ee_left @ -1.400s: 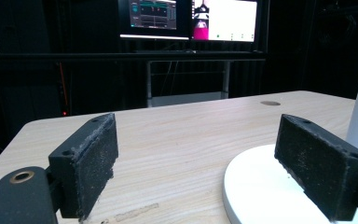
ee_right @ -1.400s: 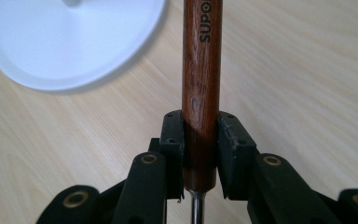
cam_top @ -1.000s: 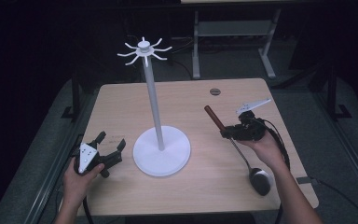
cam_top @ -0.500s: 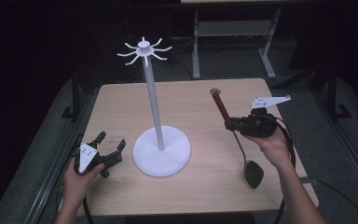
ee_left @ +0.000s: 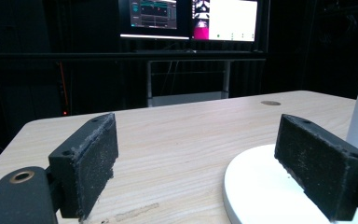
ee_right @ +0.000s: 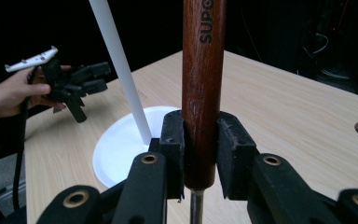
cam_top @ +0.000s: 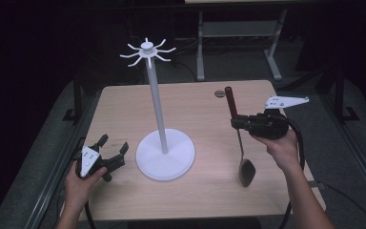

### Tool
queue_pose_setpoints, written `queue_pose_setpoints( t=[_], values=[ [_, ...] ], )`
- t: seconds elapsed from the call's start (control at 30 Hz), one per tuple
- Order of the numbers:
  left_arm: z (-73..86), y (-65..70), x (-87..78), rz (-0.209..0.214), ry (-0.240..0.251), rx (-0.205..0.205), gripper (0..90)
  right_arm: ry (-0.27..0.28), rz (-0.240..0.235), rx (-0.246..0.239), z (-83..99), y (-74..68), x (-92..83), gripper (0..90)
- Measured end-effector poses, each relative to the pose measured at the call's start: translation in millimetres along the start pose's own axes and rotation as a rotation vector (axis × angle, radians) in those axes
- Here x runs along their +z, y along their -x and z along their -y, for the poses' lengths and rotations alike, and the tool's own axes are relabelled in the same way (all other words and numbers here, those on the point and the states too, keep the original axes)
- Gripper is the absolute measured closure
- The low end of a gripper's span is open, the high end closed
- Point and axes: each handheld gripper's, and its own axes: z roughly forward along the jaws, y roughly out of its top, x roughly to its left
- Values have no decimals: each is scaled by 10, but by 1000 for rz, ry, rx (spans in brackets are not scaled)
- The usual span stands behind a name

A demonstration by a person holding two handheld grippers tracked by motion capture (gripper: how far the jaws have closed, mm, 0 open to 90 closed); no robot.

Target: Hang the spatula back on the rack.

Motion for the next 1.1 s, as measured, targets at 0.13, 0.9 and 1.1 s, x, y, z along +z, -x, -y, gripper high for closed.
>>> queue_pose_setpoints(
  t=[0.13, 0.9, 1.1],
  values=[
    [0, -1, -1, 0, -1, 1, 126, 40, -2, -15, -39, -38, -38, 742],
    [1, 1, -1, -3, 2, 1, 126, 90, -91, -91, -535, -226, 174, 741],
    [1, 1, -1, -3, 2, 0, 126, 109, -112, -113, -681, -301, 247, 741]
  ],
)
